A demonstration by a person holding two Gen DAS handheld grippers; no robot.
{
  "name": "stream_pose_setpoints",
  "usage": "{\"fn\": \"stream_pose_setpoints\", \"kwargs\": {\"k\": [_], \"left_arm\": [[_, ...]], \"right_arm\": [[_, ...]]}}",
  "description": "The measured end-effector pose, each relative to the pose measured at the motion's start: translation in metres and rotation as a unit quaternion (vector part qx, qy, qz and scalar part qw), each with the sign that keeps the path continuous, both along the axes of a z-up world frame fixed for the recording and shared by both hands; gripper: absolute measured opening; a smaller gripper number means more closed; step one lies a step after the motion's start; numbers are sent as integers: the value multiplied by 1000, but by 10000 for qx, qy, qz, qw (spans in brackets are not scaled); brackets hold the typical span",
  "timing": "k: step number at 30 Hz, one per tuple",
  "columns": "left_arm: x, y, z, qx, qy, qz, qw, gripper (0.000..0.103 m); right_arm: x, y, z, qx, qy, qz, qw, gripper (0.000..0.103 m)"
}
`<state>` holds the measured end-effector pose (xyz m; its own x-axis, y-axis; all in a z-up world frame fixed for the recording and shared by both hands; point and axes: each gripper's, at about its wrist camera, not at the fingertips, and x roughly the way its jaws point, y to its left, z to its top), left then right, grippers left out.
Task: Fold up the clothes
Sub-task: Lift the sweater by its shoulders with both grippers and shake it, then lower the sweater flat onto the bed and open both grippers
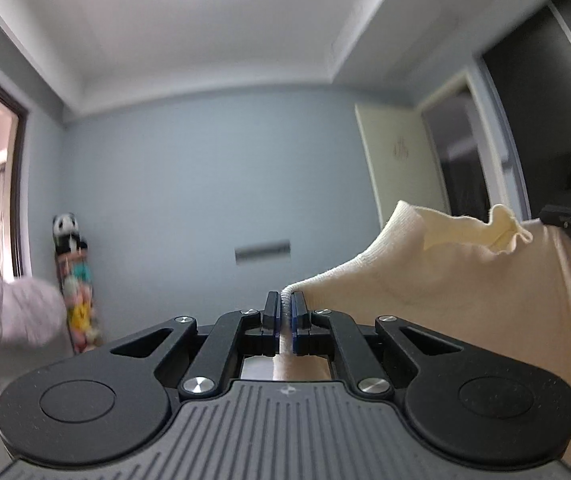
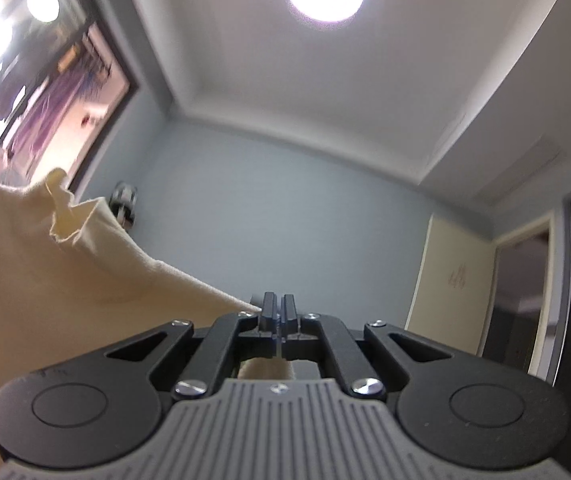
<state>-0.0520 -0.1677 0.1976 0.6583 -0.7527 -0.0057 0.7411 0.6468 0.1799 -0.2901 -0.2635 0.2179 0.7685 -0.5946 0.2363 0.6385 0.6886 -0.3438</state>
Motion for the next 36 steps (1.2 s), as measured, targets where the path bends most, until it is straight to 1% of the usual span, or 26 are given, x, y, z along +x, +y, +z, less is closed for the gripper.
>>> {"fn": "stream_pose_setpoints", "kwargs": {"k": [4,7,10,13,14,17,19,20,21,22,25,27,28,29,30,31,34,36], "left_arm": [[47,-39,-41,571,361,64,9977,3],[85,-69,-79,1052,584,147,9926,3],[123,-99,-117,1531,806,228,9847,3],[162,-128,-155,2005,1025,309,9738,3],[174,-138,-167,2162,1098,336,9696,4],[213,-168,-205,2628,1313,416,9550,3],[236,-183,-235,2955,1479,507,9425,3],[247,-186,-251,3110,1579,567,9355,3],[256,-182,-265,3188,1730,631,9298,3],[264,-182,-279,3216,1864,692,9258,3],[279,-172,-299,3123,2198,820,9206,3],[285,-167,-304,3109,2294,869,9182,3],[284,-169,-309,3126,2301,878,9174,3],[283,-169,-309,3149,2299,880,9166,3],[285,-168,-309,3171,2290,882,9161,4],[287,-167,-309,3193,2282,886,9155,4],[286,-169,-315,3256,2296,914,9126,4],[286,-172,-317,3294,2309,942,9107,4]], "right_arm": [[51,-50,-37,452,587,-90,9972,2],[90,-85,-65,777,968,-167,9921,2],[132,-120,-95,896,1273,-335,9872,0],[175,-158,-119,905,1534,-551,9825,0],[190,-174,-126,1142,1653,-530,9782,0],[229,-223,-154,1867,2020,-475,9602,0],[245,-244,-180,2217,2287,-399,9471,0],[250,-252,-192,2419,2416,-312,9392,0],[256,-261,-204,2620,2544,-224,9307,0],[260,-268,-217,2835,2671,-112,9210,0],[263,-283,-257,3569,2982,472,8840,5],[260,-285,-282,3888,3131,750,8633,7],[261,-283,-291,4008,3184,888,8545,14],[266,-277,-295,4100,3217,1019,8474,27],[267,-275,-302,4165,3238,1122,8421,33],[270,-274,-307,4194,3249,1189,8393,39],[275,-267,-319,4246,3293,1252,8340,39],[284,-268,-328,4332,3340,1248,8277,39]]}}
